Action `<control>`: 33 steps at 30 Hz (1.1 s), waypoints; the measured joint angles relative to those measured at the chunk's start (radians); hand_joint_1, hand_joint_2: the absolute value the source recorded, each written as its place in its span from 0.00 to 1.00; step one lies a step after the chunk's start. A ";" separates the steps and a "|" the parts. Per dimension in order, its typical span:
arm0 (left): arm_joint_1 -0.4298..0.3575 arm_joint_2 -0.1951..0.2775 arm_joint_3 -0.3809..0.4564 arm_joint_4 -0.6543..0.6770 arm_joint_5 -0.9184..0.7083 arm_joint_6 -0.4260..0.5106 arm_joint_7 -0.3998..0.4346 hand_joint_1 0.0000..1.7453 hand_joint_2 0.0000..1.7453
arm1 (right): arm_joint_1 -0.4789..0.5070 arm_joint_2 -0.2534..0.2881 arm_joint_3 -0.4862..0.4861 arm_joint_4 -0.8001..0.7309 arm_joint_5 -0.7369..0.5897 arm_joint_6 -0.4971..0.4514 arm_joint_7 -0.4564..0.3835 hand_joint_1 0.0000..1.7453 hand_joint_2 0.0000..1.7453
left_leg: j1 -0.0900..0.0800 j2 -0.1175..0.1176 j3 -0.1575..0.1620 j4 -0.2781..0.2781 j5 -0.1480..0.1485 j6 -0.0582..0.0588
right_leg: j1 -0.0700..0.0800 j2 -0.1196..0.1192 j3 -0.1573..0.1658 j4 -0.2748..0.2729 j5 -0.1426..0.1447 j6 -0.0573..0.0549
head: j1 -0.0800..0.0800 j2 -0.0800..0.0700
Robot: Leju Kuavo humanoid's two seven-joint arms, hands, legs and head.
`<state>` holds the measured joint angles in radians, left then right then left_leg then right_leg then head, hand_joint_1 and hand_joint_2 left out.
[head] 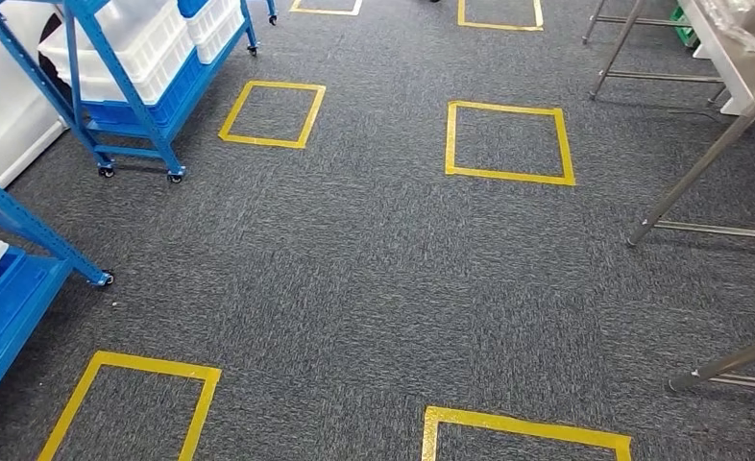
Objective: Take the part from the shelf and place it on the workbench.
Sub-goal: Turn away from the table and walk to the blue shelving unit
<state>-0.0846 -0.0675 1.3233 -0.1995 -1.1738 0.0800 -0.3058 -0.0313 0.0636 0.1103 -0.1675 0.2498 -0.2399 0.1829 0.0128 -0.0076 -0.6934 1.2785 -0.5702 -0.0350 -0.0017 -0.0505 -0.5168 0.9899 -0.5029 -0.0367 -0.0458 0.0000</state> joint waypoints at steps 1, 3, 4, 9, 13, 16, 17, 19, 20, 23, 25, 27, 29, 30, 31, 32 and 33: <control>0.001 0.000 0.000 0.000 0.000 0.000 -0.002 0.00 0.00 | -0.001 0.000 0.000 0.000 0.000 -0.001 0.001 0.00 0.00 | 0.000 0.007 0.032 -0.053 0.029 0.001 | 0.000 -0.011 0.002 0.001 -0.004 0.002 | 0.000 0.000; 0.000 0.000 0.000 0.000 0.000 0.002 -0.007 0.00 0.00 | -0.001 0.002 -0.001 0.000 -0.001 -0.003 0.002 0.00 0.00 | -0.005 0.044 0.117 -0.200 0.078 0.010 | 0.002 -0.033 0.011 0.003 -0.014 0.009 | 0.000 0.000; -0.001 0.000 0.000 0.000 0.000 0.002 -0.010 0.00 0.00 | -0.001 0.002 -0.002 0.000 -0.001 -0.005 0.001 0.00 0.00 | -0.008 0.058 0.148 -0.252 0.090 0.017 | 0.004 -0.043 0.016 0.005 -0.018 0.014 | 0.000 0.000; 0.004 0.000 0.000 0.000 -0.001 0.010 -0.010 0.00 0.00 | -0.012 0.003 -0.005 0.000 0.003 -0.011 -0.007 0.00 0.00 | -0.011 0.033 0.166 -0.290 0.100 0.043 | 0.002 -0.040 0.021 0.024 -0.037 0.038 | 0.000 0.000; -0.003 0.000 0.000 0.000 0.000 0.016 -0.010 0.00 0.00 | -0.007 0.003 -0.006 0.000 0.004 -0.012 -0.012 0.00 0.00 | -0.007 -0.007 0.167 -0.295 0.103 0.052 | -0.005 0.044 -0.099 0.253 -0.138 0.050 | 0.000 0.000; -0.004 0.000 0.000 0.000 0.002 0.016 -0.010 0.00 0.00 | -0.004 0.003 -0.006 0.000 0.006 -0.012 -0.014 0.00 0.00 | -0.007 -0.046 0.171 -0.289 0.097 0.051 | -0.008 0.051 -0.129 0.264 -0.087 0.050 | 0.000 0.000; -0.004 -0.001 0.000 0.000 0.002 0.016 -0.009 0.00 0.00 | -0.003 0.003 -0.006 0.000 0.007 -0.012 -0.014 0.00 0.00 | -0.007 -0.058 0.174 -0.287 0.094 0.049 | -0.010 0.064 -0.106 0.197 -0.040 0.048 | 0.000 0.000; -0.005 -0.003 0.000 0.000 0.004 0.016 -0.009 0.00 0.00 | -0.002 0.002 -0.006 0.001 0.009 -0.012 -0.016 0.00 0.00 | -0.007 -0.082 0.172 -0.282 0.088 0.040 | -0.012 0.107 -0.060 0.077 0.015 0.042 | 0.000 0.000; -0.006 -0.004 0.000 0.000 0.004 0.017 -0.008 0.00 0.00 | -0.002 0.002 -0.006 0.001 0.011 -0.012 -0.016 0.00 0.00 | -0.006 -0.091 0.168 -0.279 0.087 0.034 | -0.012 0.122 -0.049 0.048 0.021 0.039 | 0.000 0.000; -0.005 -0.004 0.000 0.000 0.006 0.017 -0.007 0.00 0.00 | -0.007 0.003 -0.006 0.001 0.017 -0.013 -0.016 0.00 0.00 | 0.000 -0.115 0.157 -0.278 0.088 0.016 | -0.009 0.106 -0.044 0.033 0.017 0.024 | 0.000 0.000; -0.002 -0.006 0.000 0.000 0.007 0.018 -0.007 0.00 0.00 | -0.007 0.003 -0.006 0.001 0.020 -0.012 -0.016 0.00 0.00 | -0.001 -0.083 0.138 -0.239 0.061 0.007 | -0.011 0.083 -0.038 0.023 0.020 0.009 | 0.000 0.000; -0.005 -0.007 0.000 0.000 0.007 0.019 -0.007 0.00 0.00 | -0.004 0.002 -0.006 0.001 0.021 -0.012 -0.016 0.00 0.00 | -0.003 -0.028 0.083 -0.125 0.001 0.002 | -0.006 0.056 -0.036 0.019 0.019 -0.001 | 0.000 0.000; -0.006 -0.008 0.000 0.000 0.008 0.019 -0.007 0.00 0.00 | -0.003 0.002 -0.006 0.001 0.022 -0.012 -0.016 0.00 0.00 | -0.002 -0.007 0.024 -0.009 -0.041 -0.001 | 0.000 0.029 -0.035 0.020 0.016 -0.005 | 0.000 0.000; -0.005 -0.008 0.000 0.000 0.009 0.019 -0.007 0.00 0.00 | -0.003 0.002 -0.006 0.001 0.022 -0.011 -0.016 0.00 0.00 | -0.002 -0.003 0.015 0.007 -0.037 -0.002 | 0.002 0.016 -0.034 0.020 0.015 -0.006 | 0.000 0.000; -0.004 -0.008 0.000 0.000 0.010 0.019 -0.007 0.00 0.00 | -0.003 0.002 -0.006 0.001 0.023 -0.011 -0.016 0.00 0.00 | -0.002 0.002 0.027 -0.018 -0.014 -0.001 | 0.003 0.005 -0.033 0.020 0.013 -0.006 | 0.000 0.000; -0.003 -0.008 0.000 0.000 0.011 0.020 -0.007 0.00 0.00 | -0.004 0.003 -0.006 0.001 0.023 -0.011 -0.017 0.00 0.00 | -0.002 0.010 0.057 -0.078 0.021 0.002 | 0.004 -0.006 -0.030 0.021 0.011 -0.005 | 0.000 0.000; -0.003 -0.008 0.000 0.000 0.012 0.020 -0.007 0.00 0.00 | -0.004 0.003 -0.006 0.001 0.023 -0.011 -0.017 0.00 0.00 | -0.004 0.032 0.095 -0.152 0.053 0.007 | 0.006 -0.016 -0.026 0.021 0.009 -0.004 | 0.000 0.000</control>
<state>-0.0874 -0.0752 1.3233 -0.1995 -1.1613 0.1002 -0.3127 -0.0355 0.0663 0.1041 -0.1663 0.2728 -0.2506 0.1663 0.0084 0.0246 -0.5986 1.1267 -0.5172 -0.0282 0.0041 -0.0669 -0.5427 1.0106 -0.4942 -0.0402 -0.0458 0.0000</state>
